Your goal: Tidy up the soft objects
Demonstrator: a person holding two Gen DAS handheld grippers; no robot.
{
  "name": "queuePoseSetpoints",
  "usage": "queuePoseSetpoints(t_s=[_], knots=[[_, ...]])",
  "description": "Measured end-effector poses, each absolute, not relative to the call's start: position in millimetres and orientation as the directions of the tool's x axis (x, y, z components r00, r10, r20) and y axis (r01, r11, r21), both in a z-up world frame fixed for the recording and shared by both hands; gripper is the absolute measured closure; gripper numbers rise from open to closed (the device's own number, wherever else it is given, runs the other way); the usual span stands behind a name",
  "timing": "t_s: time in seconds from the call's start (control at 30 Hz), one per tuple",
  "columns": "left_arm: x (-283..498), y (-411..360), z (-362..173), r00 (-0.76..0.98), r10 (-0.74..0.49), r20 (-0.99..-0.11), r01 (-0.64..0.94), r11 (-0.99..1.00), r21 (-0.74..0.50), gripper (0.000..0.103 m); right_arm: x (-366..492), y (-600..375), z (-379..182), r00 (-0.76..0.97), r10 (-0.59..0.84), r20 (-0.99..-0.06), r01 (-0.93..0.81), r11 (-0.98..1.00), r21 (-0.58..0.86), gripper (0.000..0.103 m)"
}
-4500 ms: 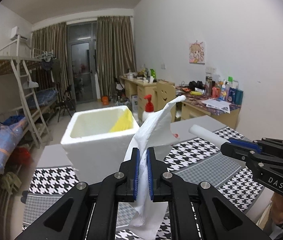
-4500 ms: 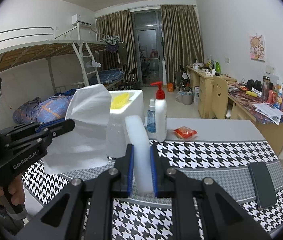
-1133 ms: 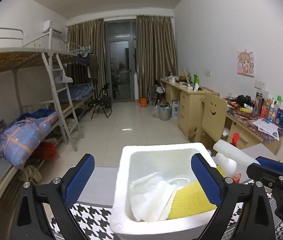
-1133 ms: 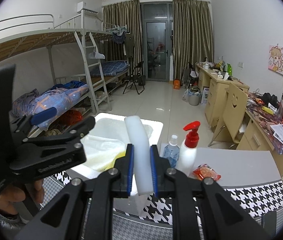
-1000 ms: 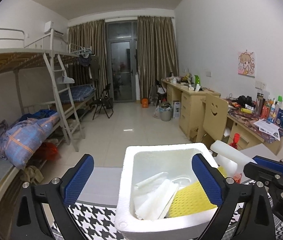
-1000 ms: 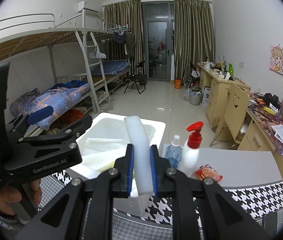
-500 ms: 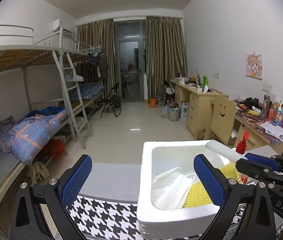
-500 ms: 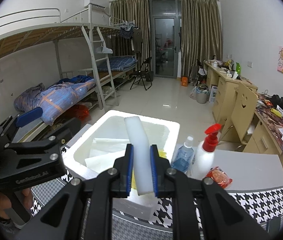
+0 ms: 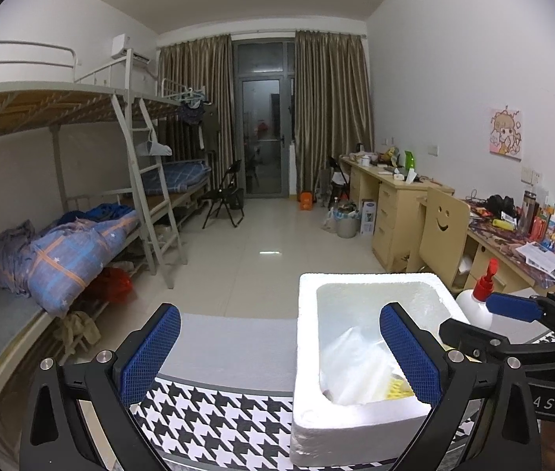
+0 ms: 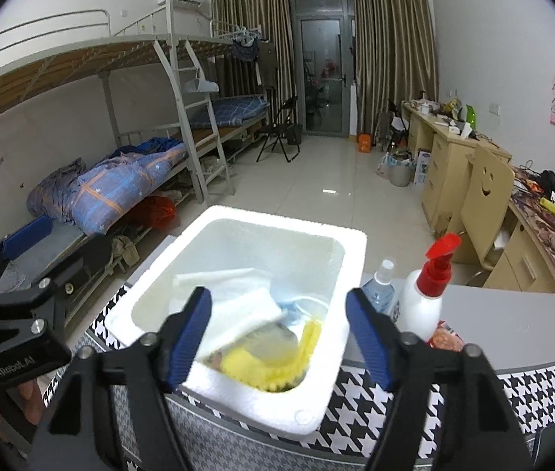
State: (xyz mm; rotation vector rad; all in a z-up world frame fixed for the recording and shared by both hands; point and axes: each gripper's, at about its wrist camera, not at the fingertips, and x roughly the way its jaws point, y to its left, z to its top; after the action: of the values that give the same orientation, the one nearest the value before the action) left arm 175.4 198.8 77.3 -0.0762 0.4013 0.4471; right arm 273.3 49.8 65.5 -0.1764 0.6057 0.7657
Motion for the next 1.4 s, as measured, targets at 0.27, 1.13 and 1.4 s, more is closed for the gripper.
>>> queuePoseSetpoints(t_s=[0.27, 1.13, 1.4], knots=[[172, 193, 78, 0.833, 0.39, -0.392, -0.419, 0.908, 0.012, 0.001, 264, 43, 73, 0.584, 0.599, -0.547, -0.694, 0.718, 0.045, 0.026], [126, 163, 91, 0.861, 0.362, -0.358, -0.388, 0.922, -0.001, 0.001, 217, -2, 90, 0.638, 0.61, -0.47, -0.665, 0.744, 0.064, 0.013], [109, 148, 94, 0.869, 0.356, -0.343, -0.378, 0.926, 0.006, 0.001, 191, -19, 96, 0.666, 0.6, -0.443, -0.663, 0.749, 0.018, 0.012]])
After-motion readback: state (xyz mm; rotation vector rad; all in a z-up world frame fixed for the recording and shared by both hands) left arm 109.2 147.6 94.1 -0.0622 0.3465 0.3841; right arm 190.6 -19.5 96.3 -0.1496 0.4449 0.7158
